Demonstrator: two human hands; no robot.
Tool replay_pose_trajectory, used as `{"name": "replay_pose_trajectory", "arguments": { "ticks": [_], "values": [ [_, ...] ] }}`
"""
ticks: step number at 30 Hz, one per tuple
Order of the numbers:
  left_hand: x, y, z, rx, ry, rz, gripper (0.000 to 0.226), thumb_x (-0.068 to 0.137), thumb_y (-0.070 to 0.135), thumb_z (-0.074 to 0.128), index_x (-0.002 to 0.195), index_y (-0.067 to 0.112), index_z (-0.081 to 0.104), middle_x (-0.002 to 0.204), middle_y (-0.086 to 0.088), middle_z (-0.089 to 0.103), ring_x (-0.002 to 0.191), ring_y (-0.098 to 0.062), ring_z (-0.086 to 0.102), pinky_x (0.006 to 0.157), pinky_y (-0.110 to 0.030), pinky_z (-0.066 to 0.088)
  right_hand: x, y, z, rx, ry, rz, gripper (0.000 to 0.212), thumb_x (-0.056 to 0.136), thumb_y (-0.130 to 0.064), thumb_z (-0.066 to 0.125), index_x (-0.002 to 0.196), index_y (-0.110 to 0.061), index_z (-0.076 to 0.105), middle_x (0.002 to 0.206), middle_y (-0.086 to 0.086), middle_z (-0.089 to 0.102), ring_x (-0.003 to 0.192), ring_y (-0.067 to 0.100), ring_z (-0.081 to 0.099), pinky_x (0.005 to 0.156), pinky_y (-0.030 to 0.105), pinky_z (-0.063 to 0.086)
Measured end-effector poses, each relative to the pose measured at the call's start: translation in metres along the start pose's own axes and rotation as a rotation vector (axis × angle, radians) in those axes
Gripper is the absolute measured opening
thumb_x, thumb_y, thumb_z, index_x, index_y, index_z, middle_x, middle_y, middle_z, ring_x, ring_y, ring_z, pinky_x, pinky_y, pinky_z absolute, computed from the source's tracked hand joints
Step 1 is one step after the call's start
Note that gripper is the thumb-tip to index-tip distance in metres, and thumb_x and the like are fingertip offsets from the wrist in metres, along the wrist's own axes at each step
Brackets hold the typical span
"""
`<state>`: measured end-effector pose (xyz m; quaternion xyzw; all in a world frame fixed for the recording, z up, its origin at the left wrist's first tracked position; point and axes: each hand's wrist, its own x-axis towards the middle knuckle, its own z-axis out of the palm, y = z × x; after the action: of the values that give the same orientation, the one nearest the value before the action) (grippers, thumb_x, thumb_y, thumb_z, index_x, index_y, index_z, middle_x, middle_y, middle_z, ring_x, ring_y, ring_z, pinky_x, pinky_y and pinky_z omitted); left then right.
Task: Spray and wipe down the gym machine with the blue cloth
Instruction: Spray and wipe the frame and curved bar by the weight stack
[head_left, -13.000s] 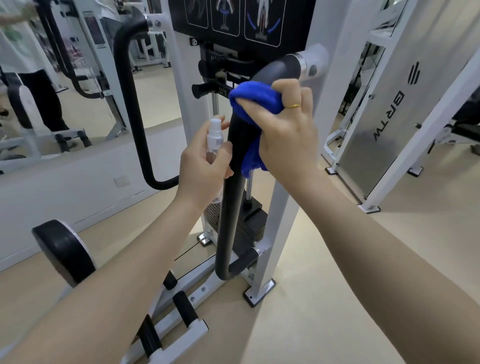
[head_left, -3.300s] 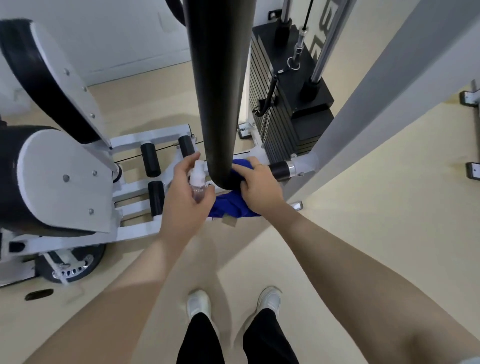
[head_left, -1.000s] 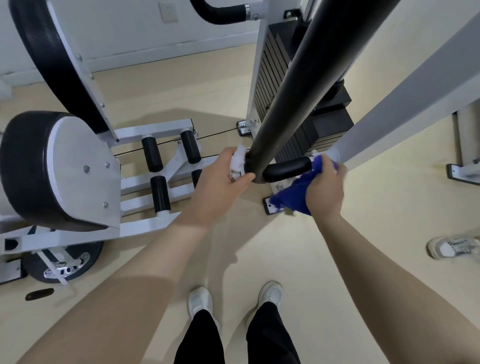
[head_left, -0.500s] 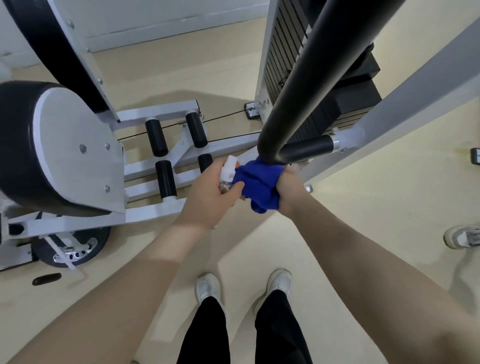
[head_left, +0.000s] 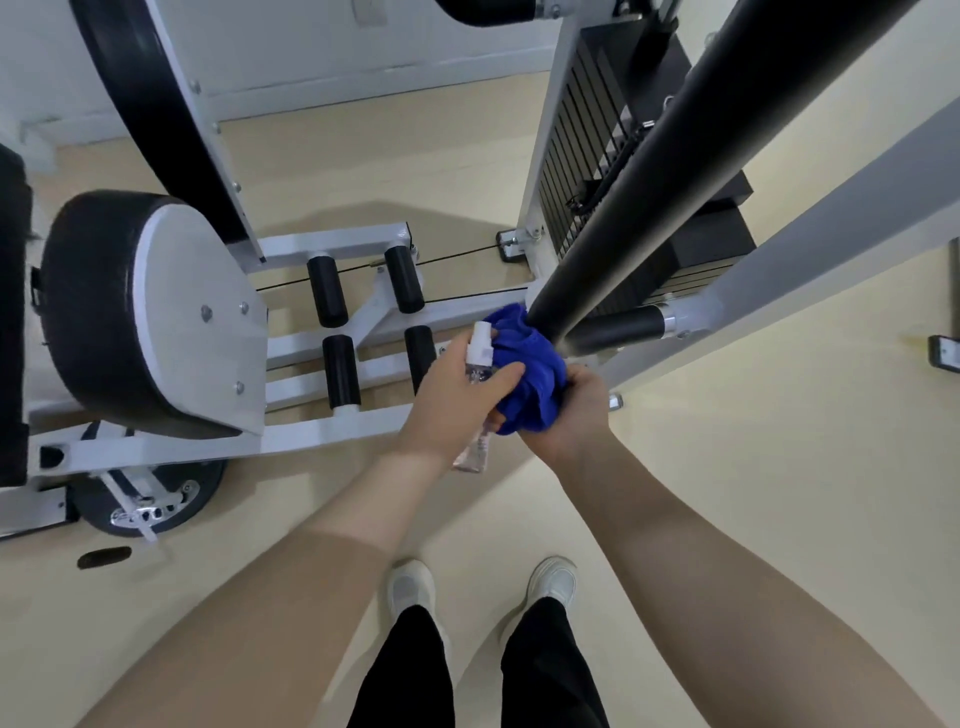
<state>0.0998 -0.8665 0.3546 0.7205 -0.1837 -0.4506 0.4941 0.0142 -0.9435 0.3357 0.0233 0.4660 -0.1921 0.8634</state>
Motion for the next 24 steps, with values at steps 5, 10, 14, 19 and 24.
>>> {"name": "replay_pose_trajectory", "arguments": {
  "ticks": [5,10,14,19,24],
  "values": [
    [-0.003,0.029,-0.004,0.211,0.003,0.227,0.033,0.082,0.017,0.065,0.114,0.024,0.056,0.091,0.007,0.064,0.084,-0.013,0.059,0.08,-0.03,0.049,-0.024,0.0,0.017,0.071,-0.038,0.048,0.038,0.074,-0.007,0.035,0.102,0.0,0.06,0.086,0.019,0.069,0.081,0.03,0.064,0.065,0.037,0.057],
    [-0.012,0.074,-0.024,0.064,-0.051,0.278,0.029,0.08,0.01,0.064,0.093,0.036,0.059,0.081,0.005,0.065,0.075,-0.012,0.059,0.072,-0.024,0.049,-0.047,0.003,0.045,0.032,-0.137,0.045,0.042,0.074,-0.006,0.043,0.113,-0.004,0.059,0.104,0.013,0.068,0.094,0.026,0.062,0.081,0.033,0.054],
    [-0.037,0.072,-0.058,0.038,0.004,0.297,0.031,0.088,0.01,0.061,0.105,0.036,0.056,0.099,-0.003,0.063,0.078,-0.013,0.059,0.064,-0.025,0.055,-0.063,0.004,0.086,-0.231,-0.106,-0.043,0.036,0.088,-0.016,0.036,0.115,-0.005,0.058,0.105,0.016,0.063,0.088,0.029,0.06,0.075,0.034,0.049],
    [-0.037,0.075,-0.102,0.2,0.103,0.221,0.011,0.088,0.033,0.057,0.096,0.033,0.049,0.078,-0.003,0.057,0.056,-0.015,0.052,0.059,-0.039,0.047,-0.067,0.024,0.132,-0.524,0.139,-0.206,0.027,0.093,-0.032,0.042,0.104,-0.015,0.059,0.104,0.015,0.06,0.081,0.027,0.057,0.063,0.029,0.045],
    [-0.026,0.119,-0.134,0.32,0.116,0.347,0.038,0.096,0.029,0.047,0.132,0.034,0.036,0.086,0.005,0.057,0.053,0.0,0.053,0.056,-0.019,0.043,-0.071,0.031,0.175,-1.14,0.225,-0.745,0.024,0.098,-0.016,0.033,0.12,-0.019,0.041,0.107,0.001,0.054,0.099,0.02,0.057,0.089,0.038,0.047]
  ]
}}
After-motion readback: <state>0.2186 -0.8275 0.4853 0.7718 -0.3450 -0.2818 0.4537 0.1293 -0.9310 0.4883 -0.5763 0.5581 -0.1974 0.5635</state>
